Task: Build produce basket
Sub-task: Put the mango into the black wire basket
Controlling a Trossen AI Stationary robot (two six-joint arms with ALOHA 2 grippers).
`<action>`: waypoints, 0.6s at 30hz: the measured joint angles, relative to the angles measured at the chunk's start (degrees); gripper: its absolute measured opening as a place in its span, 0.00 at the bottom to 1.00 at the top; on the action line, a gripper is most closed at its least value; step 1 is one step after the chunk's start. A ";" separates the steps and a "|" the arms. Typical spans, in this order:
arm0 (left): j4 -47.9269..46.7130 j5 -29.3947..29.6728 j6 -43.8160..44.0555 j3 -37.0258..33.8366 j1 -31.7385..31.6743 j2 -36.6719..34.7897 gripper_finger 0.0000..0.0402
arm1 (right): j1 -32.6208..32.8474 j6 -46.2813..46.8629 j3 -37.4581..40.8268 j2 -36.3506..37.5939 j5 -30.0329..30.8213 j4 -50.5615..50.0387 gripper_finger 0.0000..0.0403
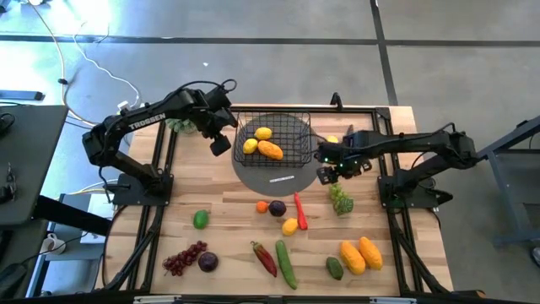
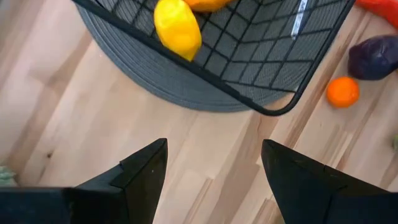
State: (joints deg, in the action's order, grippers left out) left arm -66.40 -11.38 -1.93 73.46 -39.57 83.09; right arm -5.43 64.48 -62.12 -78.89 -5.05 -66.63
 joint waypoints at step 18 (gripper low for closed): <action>-0.15 -0.02 0.25 -1.61 1.33 0.00 0.62 | 16.45 22.41 2.13 -0.68 -1.70 16.38 0.57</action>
State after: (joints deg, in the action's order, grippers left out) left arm -66.54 -11.40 -1.68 71.85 -38.24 83.09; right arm 11.02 86.89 -59.99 -79.57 -6.74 -50.25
